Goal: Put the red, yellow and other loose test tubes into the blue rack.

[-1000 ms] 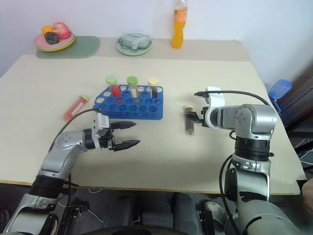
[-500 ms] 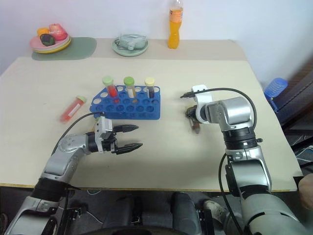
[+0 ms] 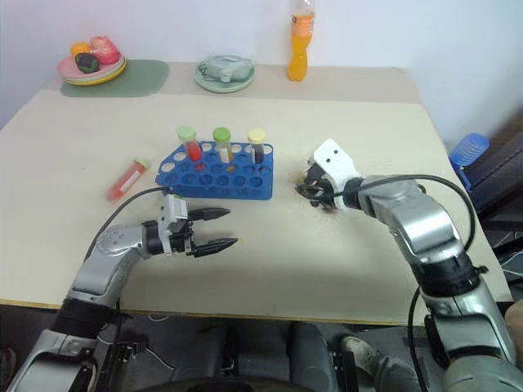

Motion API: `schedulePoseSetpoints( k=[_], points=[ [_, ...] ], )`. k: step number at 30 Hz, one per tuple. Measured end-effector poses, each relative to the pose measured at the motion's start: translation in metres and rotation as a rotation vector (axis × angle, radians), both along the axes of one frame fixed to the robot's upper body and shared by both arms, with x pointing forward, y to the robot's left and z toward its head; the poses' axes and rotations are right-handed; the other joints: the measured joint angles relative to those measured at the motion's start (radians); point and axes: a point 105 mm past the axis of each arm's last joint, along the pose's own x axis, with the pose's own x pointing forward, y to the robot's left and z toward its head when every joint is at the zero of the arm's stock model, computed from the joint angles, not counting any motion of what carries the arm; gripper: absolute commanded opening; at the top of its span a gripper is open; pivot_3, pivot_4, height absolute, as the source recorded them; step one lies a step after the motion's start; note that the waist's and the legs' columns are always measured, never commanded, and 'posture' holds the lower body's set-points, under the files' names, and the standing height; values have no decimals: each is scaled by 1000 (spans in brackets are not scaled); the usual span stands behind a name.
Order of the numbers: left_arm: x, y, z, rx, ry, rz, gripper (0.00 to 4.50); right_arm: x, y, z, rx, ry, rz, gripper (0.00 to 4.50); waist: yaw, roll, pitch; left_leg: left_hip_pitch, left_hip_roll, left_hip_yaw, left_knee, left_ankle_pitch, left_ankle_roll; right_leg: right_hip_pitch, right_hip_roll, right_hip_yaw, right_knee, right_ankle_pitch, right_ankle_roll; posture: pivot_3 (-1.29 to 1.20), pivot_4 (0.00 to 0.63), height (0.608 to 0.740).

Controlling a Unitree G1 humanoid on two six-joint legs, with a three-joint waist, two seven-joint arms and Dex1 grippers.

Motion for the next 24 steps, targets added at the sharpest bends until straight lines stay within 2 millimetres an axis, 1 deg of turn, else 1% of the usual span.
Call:
schedulePoseSetpoints(
  k=[1, 4, 6, 8, 9, 10, 13, 15, 18, 21, 24],
  points=[
    [0, 0, 0, 0, 1, 1, 3690, -3, 7, 12, 87, -56, 39, 819, -2, 0, 0, 1, 1, 0, 0, 0, -1, 0, 0, 0, 0, 0, 0, 0, 150, 740],
    [2, 1, 1, 2, -1, 4, 3690, -11, 30, 38, 318, -180, 139, 819, -3, 0, 0, 1, 2, 0, 0, 1, -2, 0, 2, 0, 2, 0, 0, 0, 150, 740],
    [4, 1, 4, 3, -11, 6, 3690, -15, 45, 48, 431, -249, 182, 819, 0, 0, 0, 1, 2, 0, 0, 1, -2, 0, 2, 0, 2, 0, 0, 0, 150, 740],
    [7, 5, 8, 4, -21, 21, 3690, -13, 56, 54, 544, -294, 189, 819, -1, 0, 0, 1, 1, 0, 0, 1, -3, 0, 2, 0, 2, 0, 0, 0, 150, 740],
    [9, 6, 10, 2, -27, 29, 3690, -11, 60, 54, 582, -303, 188, 819, -1, 0, 0, 1, 1, 1, 0, 2, -3, 0, 2, 0, 2, 0, 0, 0, 150, 740],
    [10, 9, 12, -2, -32, 40, 3690, -8, 64, 53, 620, -310, 185, 819, 0, 0, 0, 1, 1, 0, 0, 4, -8, 0, 2, 0, 2, 0, 0, 0, 150, 740],
    [13, 17, 14, -3, -25, 80, 3690, 1, 75, 46, 696, -353, 164, 819, -1, 0, 0, 1, 1, 0, 0, 5, -9, 0, 2, 0, 2, 0, 0, 0, 150, 740],
    [16, 23, 17, -4, -30, 112, 3690, 6, 84, 39, 728, -365, 149, 819, -3, 1, 0, 1, 1, 0, 0, 5, -9, 0, 2, 0, 2, 0, 0, 0, 150, 740],
    [17, 35, 23, 0, -28, 167, 3690, 16, 95, 26, 745, -392, 123, 819, -7, 1, 1, 1, 2, 0, 0, 6, -10, 0, 2, 0, 3, 0, 0, 0, 150, 740],
    [18, 45, 29, -14, -28, 208, 3690, 24, 100, 23, 747, -424, 111, 819, -7, 1, 1, 1, 2, 0, 0, 6, -10, 0, 2, 0, 4, 0, 0, 0, 150, 740],
    [18, 58, 35, 11, -43, 244, 3690, 29, 106, 19, 749, -453, 109, 819, -7, 1, 1, 1, 2, 0, 0, 6, -11, 0, 2, 0, 4, 0, 0, 0, 150, 740]
  ],
)
